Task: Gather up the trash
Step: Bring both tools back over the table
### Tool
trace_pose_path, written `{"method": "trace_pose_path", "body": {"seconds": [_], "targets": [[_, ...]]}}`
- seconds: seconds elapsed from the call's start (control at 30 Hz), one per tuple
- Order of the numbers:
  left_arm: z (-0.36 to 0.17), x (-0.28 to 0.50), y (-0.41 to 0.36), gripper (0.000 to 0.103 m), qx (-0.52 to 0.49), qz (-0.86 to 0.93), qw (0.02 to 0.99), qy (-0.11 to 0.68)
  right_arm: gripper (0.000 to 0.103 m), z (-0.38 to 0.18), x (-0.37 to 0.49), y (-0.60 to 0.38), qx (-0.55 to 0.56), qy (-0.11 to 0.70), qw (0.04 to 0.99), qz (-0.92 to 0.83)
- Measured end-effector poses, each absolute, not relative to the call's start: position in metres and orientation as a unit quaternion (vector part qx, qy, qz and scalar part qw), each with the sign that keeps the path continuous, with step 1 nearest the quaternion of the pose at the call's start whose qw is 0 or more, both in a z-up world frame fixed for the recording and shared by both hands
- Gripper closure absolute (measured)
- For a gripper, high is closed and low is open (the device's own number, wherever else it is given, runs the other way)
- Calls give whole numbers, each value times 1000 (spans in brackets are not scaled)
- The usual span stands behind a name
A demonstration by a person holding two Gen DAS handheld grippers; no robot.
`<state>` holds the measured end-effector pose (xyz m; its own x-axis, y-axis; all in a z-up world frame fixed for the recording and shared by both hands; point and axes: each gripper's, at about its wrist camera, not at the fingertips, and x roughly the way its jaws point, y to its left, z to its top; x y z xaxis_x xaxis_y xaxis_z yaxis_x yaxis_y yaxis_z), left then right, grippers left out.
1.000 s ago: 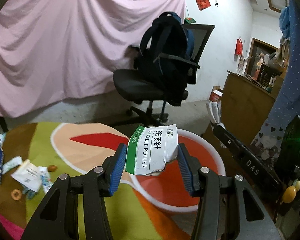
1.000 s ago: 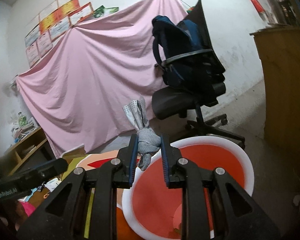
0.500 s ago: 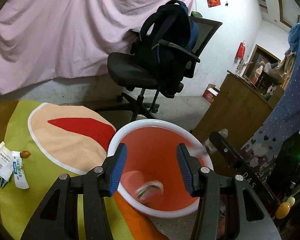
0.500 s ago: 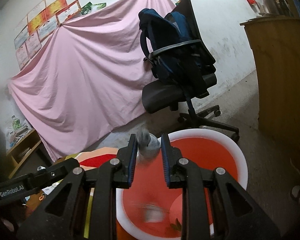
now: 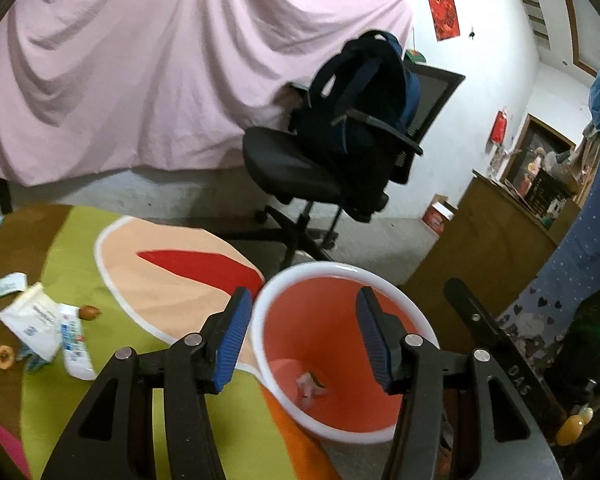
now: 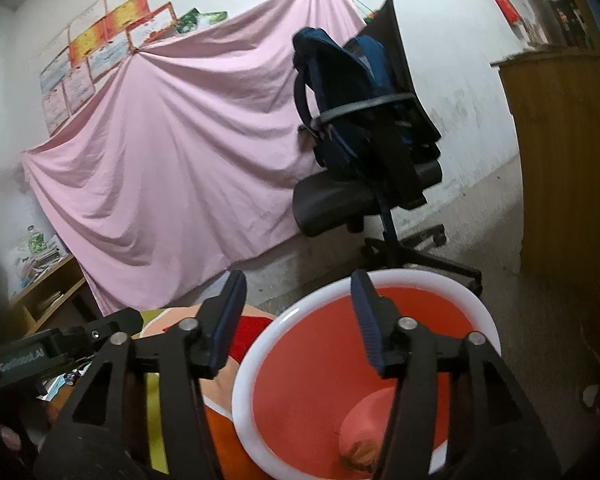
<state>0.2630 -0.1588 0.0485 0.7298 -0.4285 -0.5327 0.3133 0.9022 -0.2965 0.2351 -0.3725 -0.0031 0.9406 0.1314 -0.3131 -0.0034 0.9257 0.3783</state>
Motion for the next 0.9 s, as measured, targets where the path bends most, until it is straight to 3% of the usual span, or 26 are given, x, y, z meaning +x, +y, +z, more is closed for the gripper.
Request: {"method": "trace_pose_path", "body": {"seconds": [0.07, 0.3, 0.5, 0.57, 0.63, 0.9], "targets": [[52, 257, -152, 48, -90, -188, 933, 295, 14, 1, 232, -368, 183, 157, 970, 38], [63, 234, -121, 42, -84, -143, 954, 250, 0, 12, 224, -350, 168, 120, 977, 59], [71, 213, -90, 34, -85, -107, 967, 216, 0, 21, 215, -328, 154, 82, 981, 81], [73, 206, -78, 14, -90, -95, 970, 203, 0, 24, 212, -319, 147, 71, 983, 88], [76, 197, -67, 5, -98, -82, 976, 179, 0, 27, 209, -311, 142, 57, 984, 96], [76, 167, -27, 3, -78, -28, 988, 133, 0, 33, 201, -276, 123, 21, 983, 133]]}}
